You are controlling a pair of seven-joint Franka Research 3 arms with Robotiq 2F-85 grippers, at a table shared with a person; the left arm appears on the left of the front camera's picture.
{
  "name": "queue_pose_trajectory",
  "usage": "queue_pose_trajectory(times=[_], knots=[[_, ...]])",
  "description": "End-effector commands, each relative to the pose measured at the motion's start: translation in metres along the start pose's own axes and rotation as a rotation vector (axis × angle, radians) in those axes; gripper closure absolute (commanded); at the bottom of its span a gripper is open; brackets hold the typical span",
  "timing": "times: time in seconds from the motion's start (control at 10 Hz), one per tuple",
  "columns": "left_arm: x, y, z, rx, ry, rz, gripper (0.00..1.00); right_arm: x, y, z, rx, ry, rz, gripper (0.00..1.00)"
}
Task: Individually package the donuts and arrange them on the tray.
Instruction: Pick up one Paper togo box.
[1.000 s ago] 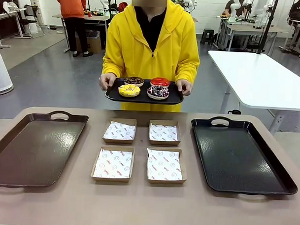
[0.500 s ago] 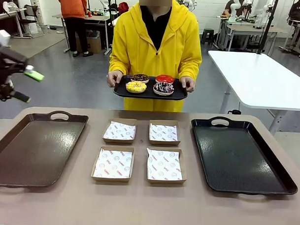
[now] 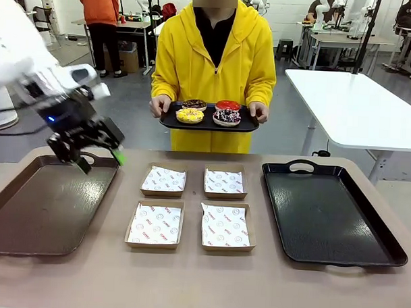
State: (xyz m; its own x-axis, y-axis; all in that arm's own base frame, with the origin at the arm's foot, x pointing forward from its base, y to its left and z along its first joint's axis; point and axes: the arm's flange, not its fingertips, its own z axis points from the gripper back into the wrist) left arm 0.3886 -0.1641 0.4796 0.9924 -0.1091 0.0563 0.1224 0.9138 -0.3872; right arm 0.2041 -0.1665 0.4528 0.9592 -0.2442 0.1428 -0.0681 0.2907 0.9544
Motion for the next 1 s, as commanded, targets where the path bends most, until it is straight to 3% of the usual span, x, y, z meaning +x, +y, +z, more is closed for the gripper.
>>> queue_pose_trajectory(times=[0.0,0.5,0.8,0.9], knots=[[0.010,-0.011,-0.041,0.137,0.038,-0.003,0.00,0.001,0.000,0.001,0.017,-0.005,0.012,0.00],[0.029,0.001,-0.137,0.263,0.026,0.016,0.00,0.001,0.000,0.001,0.017,-0.005,0.012,0.00],[0.023,-0.007,-0.142,0.211,0.035,-0.004,0.00,0.001,0.000,0.001,0.017,-0.005,0.012,0.00],[0.028,0.007,-0.150,0.237,0.044,-0.008,0.00,0.001,0.000,0.001,0.017,-0.005,0.012,0.00]])
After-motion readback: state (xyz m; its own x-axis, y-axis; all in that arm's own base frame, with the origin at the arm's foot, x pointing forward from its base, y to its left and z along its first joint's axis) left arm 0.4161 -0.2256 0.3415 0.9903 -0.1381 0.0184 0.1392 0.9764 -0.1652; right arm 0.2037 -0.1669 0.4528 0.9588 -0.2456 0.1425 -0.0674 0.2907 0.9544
